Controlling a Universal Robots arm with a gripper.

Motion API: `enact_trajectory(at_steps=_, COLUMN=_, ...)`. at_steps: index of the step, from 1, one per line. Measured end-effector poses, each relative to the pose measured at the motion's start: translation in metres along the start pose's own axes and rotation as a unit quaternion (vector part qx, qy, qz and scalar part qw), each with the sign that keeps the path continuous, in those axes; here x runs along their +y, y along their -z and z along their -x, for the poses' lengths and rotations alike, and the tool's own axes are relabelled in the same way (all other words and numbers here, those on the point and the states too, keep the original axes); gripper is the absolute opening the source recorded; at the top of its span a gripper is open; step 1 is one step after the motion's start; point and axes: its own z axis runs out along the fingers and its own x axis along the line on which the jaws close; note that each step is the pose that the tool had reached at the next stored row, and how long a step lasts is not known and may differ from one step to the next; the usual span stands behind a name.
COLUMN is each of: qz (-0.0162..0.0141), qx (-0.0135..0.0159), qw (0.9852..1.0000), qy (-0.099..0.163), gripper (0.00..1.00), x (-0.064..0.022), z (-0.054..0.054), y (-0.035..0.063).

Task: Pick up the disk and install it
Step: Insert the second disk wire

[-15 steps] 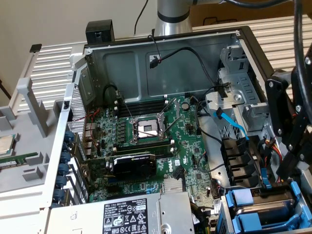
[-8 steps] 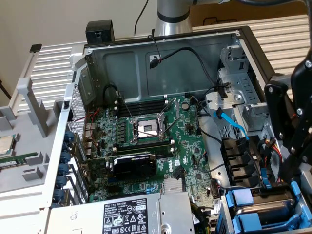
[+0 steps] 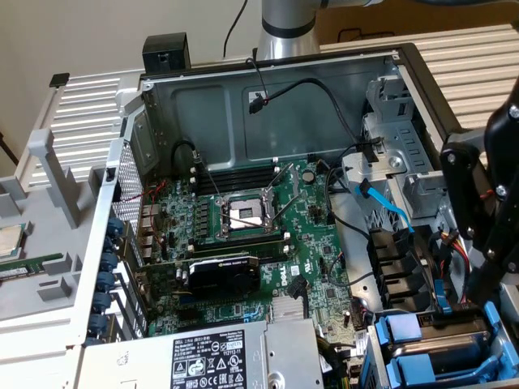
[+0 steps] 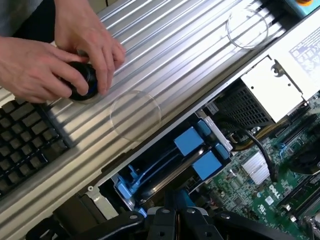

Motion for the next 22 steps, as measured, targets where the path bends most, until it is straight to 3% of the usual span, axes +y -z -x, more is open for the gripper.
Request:
enact_trajectory(at_steps=8, qz=0.0042, qx=0.0065, qw=0.9986, qy=0.052, gripper=0.11, x=-0.0007, z=0.0006, y=0.0001)
enact_trajectory(at_steps=19, qz=0.0075, qx=0.0115, qw=0.9956, qy=0.092, gripper=0.11, x=-0.0089, z=0.0071, y=0.0005)
enact_trajectory(at_steps=22, qz=0.0075, qx=0.0117, qw=0.9956, qy=0.092, gripper=0.11, x=-0.0090, z=0.0071, y=0.0006)
